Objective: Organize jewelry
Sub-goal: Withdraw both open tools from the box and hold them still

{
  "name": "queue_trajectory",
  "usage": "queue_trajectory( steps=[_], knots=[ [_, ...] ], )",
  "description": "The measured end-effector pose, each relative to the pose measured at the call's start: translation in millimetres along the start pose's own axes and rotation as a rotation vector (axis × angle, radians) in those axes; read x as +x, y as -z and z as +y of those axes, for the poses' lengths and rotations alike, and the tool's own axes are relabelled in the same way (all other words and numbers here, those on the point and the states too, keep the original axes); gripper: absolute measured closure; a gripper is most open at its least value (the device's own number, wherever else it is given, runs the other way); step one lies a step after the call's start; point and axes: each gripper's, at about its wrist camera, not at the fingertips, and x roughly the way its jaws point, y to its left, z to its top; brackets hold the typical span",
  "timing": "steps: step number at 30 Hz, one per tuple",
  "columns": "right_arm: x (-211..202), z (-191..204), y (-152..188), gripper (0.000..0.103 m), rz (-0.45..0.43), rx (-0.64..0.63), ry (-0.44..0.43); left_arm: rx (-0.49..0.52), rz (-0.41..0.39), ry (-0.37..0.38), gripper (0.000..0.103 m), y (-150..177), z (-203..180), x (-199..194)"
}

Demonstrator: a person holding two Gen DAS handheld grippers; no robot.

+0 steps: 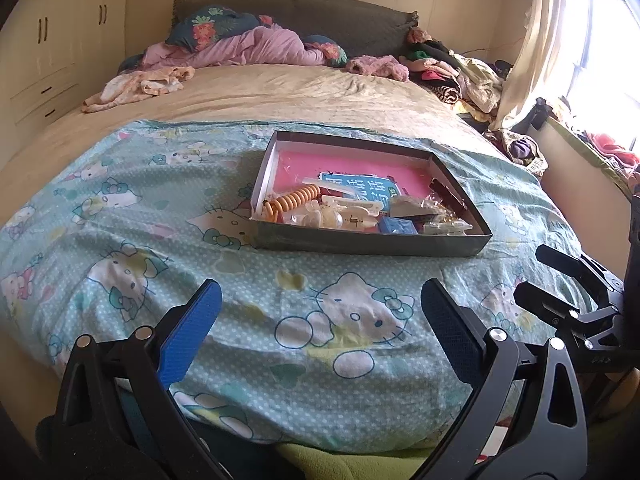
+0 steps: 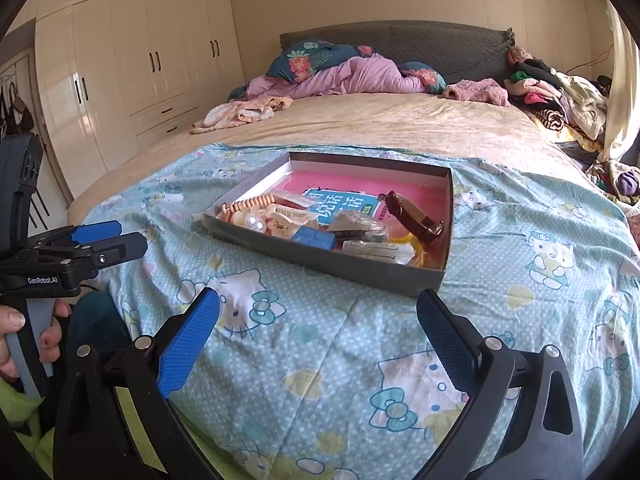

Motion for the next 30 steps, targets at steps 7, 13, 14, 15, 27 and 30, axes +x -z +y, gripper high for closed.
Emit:
queue_trajectory(
  steps=[7, 13, 14, 15, 27, 30],
  knots=[
    [-2.1, 4.4, -0.4, 0.005, -0.003, 0.001, -0.011, 0.002, -0.005, -0.008, 0.01, 0.7, -1.1, -1.3],
    [-2.7, 4.5, 0.3, 0.005, -0.001, -0.001, -0.013, 0.0, -0.008, -0.012, 0.01, -0.1, -1.4, -1.9],
    [-2.9, 4.7, 0.3, 0.005, 0.0, -0.001, -0.012, 0.002, -0.008, -0.013, 0.01, 0.0, -1.2, -2.2],
    [-3.2, 4.5, 0.5, 0.005, -0.001, 0.0, -0.011, 0.003, -0.008, -0.016, 0.01, 0.0, -0.5, -3.4],
    [-5.0, 4.6, 0.7, 0.005, 0.001, 0.002, -0.008, 0.01, -0.008, -0.036, 0.01, -0.3, 1.4, -6.5],
    [-5.2, 4.7, 0.7, 0.005, 0.003, 0.0, -0.008, 0.016, -0.008, -0.04, 0.01, 0.2, 1.3, -6.4]
  ],
)
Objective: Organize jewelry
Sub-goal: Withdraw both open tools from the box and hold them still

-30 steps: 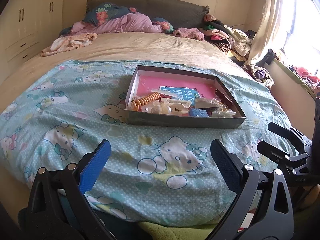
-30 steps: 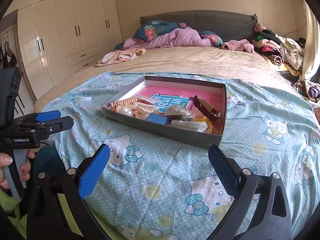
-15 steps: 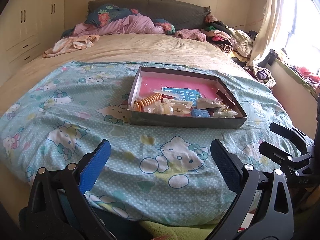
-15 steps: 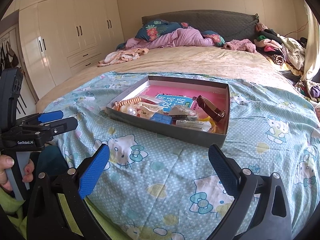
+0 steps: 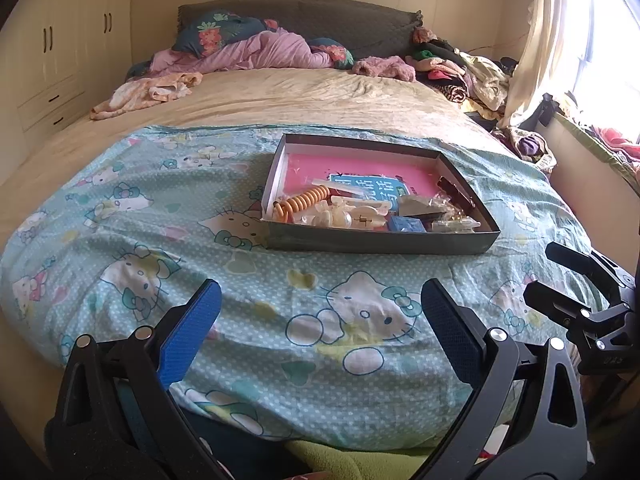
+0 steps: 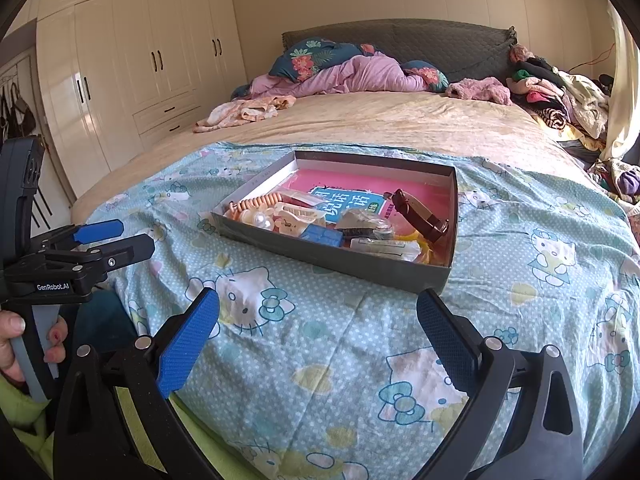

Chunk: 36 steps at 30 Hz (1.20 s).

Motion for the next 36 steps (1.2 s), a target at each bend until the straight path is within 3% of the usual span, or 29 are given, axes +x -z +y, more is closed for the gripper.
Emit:
queue_trajectory(
  steps=[36],
  knots=[
    [0.4, 4.3, -0.2, 0.005, 0.013, -0.011, -0.003, 0.007, 0.018, 0.004, 0.01, 8.8, -7.0, 4.0]
  ],
)
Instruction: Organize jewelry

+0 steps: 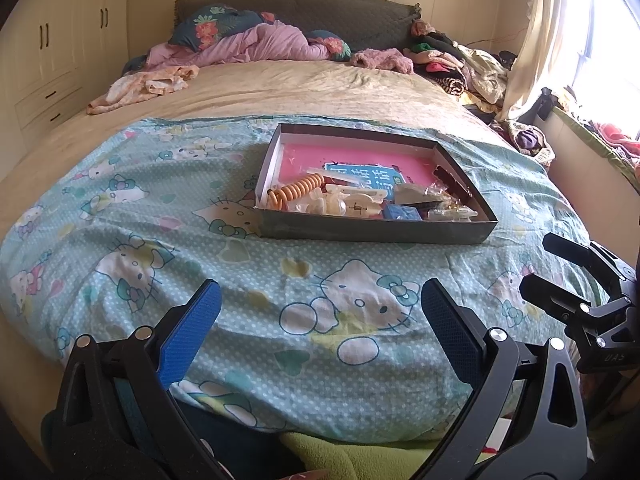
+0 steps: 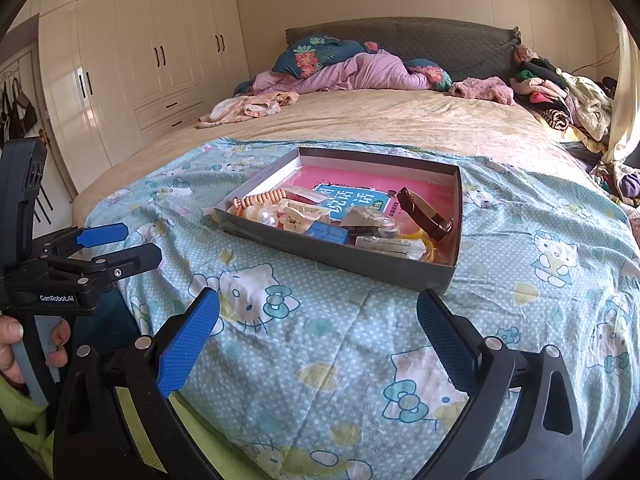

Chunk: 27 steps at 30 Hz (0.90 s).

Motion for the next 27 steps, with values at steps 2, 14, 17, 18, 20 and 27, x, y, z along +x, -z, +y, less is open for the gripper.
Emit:
queue_trajectory(
  steps=[2, 14, 17, 18, 20, 27],
  knots=[
    [0.2, 0.3, 0.6, 0.005, 0.002, -0.002, 0.0, 0.001, 0.0, 0.004, 0.01, 0.8, -0.7, 0.1],
    [4.4, -28.7, 3.2, 0.005, 0.027, 0.058, 0.063, -0.014, 0.065, 0.008, 0.01, 5.6, 2.5, 15.8],
    [7.2, -58.3, 5.1, 0.005, 0.032, 0.114, 0.113, -0.037, 0.083, -0.038, 0.01, 2.3, 14.6, 25.8],
    [8.3, -73.4, 5.6, 0.005, 0.032, 0.14, 0.143, -0.055, 0.089, -0.061, 0.01, -0.7, 24.3, 31.4],
    [9.6, -108.8, 6.8, 0.005, 0.02, 0.188, 0.227, -0.106, 0.096, -0.122, 0.01, -9.9, 49.8, 43.8],
    [26.7, -253.0, 5.3, 0.005, 0.039, 0.374, 0.529, -0.302, 0.132, -0.398, 0.01, -56.1, 185.2, 111.6]
  ],
)
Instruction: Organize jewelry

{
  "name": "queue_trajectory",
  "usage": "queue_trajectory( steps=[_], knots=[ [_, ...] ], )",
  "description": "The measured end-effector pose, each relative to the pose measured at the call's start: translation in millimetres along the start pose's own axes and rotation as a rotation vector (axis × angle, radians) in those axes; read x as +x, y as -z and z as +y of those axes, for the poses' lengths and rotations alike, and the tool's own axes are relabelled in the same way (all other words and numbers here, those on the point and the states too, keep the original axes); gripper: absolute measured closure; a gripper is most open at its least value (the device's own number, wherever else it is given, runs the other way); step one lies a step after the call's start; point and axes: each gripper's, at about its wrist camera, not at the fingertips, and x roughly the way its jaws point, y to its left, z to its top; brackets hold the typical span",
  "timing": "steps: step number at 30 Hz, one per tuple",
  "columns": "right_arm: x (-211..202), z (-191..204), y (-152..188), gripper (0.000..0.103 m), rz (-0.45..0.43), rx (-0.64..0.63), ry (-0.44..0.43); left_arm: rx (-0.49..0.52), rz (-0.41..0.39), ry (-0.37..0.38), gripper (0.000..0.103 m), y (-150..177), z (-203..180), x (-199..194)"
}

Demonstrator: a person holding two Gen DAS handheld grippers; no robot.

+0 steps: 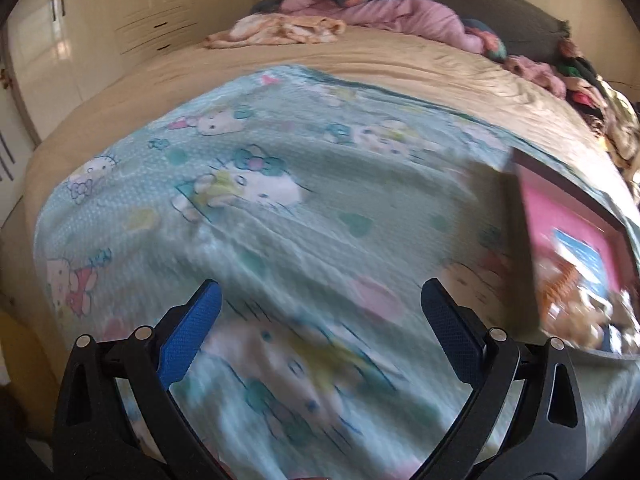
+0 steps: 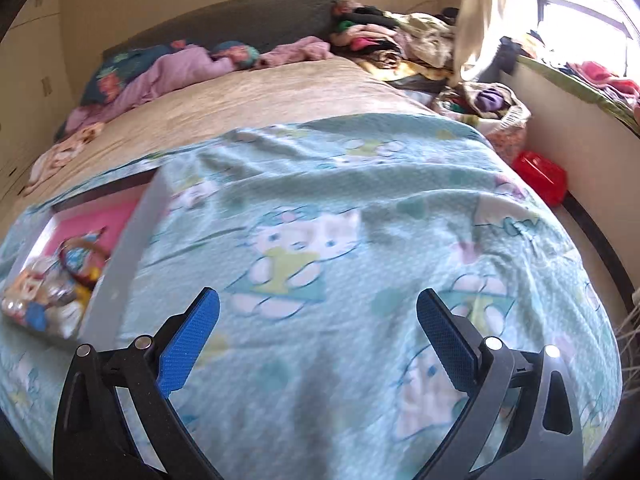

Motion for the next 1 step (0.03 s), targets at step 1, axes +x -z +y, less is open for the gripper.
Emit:
queue_trajectory(
  steps=[1],
  knots=[
    [13.5, -14.5, -8.0, 0.005, 0.011, 0.024, 0.04, -0.014, 0.018, -0.033, 0.01, -12.3, 9.1, 18.6]
  ],
)
